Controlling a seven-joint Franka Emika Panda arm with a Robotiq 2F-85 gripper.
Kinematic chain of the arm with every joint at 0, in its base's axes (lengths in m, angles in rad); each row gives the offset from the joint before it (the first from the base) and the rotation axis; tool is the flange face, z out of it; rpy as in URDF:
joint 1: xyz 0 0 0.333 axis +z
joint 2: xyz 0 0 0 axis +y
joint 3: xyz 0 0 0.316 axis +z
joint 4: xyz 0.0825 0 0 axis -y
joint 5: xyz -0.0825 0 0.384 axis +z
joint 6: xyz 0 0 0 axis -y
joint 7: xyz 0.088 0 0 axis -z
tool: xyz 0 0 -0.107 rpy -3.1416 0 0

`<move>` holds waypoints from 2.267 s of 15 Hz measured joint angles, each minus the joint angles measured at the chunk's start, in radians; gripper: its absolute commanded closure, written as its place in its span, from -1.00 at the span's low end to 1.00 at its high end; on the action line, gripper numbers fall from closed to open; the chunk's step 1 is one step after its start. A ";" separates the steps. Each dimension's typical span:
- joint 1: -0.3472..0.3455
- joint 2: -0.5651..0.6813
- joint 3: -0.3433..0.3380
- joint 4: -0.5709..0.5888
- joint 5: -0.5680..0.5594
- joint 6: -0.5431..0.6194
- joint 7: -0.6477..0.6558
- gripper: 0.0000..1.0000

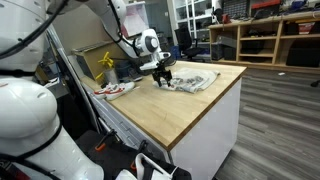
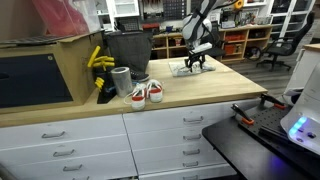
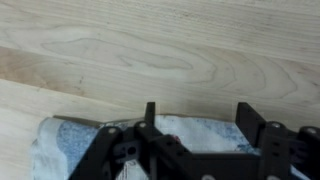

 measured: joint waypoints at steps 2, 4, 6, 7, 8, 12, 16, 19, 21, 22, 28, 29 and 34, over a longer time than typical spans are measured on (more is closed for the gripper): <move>0.005 0.021 0.000 0.011 0.000 0.019 0.000 0.28; 0.007 0.040 -0.005 0.027 0.000 0.038 0.000 0.59; 0.007 0.054 -0.011 0.046 0.000 0.050 0.000 0.90; 0.007 0.058 -0.014 0.056 0.000 0.052 0.000 0.98; 0.007 0.060 -0.016 0.064 0.000 0.053 0.000 1.00; 0.008 0.060 -0.021 0.091 0.000 0.053 0.000 1.00; 0.020 0.079 -0.041 0.103 -0.025 0.058 0.000 1.00; 0.032 0.116 -0.064 0.108 -0.057 0.082 0.000 1.00; 0.041 0.131 -0.074 0.110 -0.071 0.093 0.000 1.00; 0.046 0.131 -0.078 0.109 -0.079 0.093 0.000 1.00; 0.055 0.123 -0.082 0.096 -0.099 0.081 -0.026 1.00; 0.054 0.115 -0.082 0.084 -0.099 0.068 -0.044 1.00; 0.052 0.044 -0.081 -0.024 -0.099 -0.048 -0.102 1.00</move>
